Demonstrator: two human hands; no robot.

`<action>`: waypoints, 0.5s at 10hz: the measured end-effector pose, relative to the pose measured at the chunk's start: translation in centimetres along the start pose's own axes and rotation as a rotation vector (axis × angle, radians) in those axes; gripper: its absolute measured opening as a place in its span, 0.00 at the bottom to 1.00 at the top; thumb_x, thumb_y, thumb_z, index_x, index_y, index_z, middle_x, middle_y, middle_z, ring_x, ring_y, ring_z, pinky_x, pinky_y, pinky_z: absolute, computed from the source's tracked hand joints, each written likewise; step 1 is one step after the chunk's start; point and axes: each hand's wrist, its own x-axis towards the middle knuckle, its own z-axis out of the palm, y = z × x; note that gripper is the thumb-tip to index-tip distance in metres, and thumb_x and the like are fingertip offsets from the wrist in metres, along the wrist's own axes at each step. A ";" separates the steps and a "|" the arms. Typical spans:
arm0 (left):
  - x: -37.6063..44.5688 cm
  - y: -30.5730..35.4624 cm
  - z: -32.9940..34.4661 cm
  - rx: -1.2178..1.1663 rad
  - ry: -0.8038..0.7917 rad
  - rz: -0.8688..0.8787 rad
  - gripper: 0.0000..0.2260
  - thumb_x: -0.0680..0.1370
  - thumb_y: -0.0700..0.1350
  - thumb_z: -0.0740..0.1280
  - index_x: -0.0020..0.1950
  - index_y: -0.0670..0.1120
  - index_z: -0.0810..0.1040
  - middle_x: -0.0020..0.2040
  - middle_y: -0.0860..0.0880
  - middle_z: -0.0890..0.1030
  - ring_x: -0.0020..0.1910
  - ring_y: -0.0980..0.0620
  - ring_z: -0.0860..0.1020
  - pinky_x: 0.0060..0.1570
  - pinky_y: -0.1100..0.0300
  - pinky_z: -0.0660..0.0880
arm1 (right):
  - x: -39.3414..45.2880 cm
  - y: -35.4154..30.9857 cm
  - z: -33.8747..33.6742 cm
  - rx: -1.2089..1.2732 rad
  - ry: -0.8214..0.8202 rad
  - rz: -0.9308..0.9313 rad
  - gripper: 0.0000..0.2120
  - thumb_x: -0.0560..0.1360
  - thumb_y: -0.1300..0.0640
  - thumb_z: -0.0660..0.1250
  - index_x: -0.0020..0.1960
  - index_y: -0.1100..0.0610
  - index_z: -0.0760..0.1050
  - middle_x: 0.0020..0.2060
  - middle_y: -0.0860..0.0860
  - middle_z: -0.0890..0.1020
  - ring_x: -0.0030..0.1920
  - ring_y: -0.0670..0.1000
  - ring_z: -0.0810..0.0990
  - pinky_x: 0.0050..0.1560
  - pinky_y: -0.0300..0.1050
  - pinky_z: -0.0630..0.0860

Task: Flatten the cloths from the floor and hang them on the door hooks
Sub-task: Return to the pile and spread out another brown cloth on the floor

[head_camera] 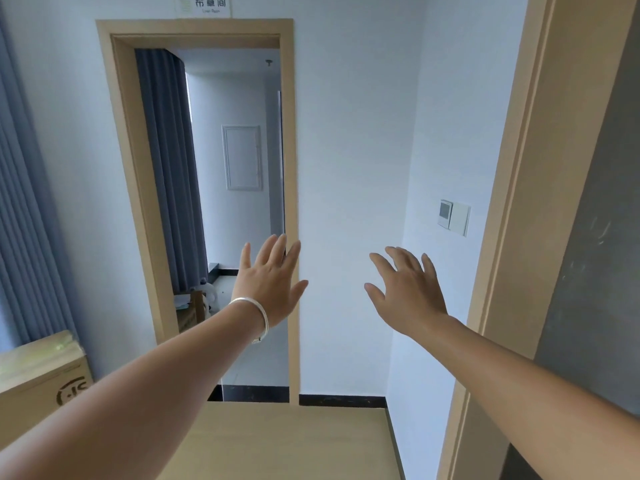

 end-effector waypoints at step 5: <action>21.1 -2.7 20.4 -0.070 -0.035 -0.025 0.31 0.80 0.62 0.49 0.78 0.50 0.46 0.78 0.48 0.50 0.77 0.49 0.47 0.73 0.41 0.46 | 20.6 4.3 17.6 -0.061 -0.064 -0.018 0.27 0.80 0.41 0.52 0.76 0.48 0.56 0.75 0.51 0.59 0.75 0.51 0.55 0.74 0.57 0.47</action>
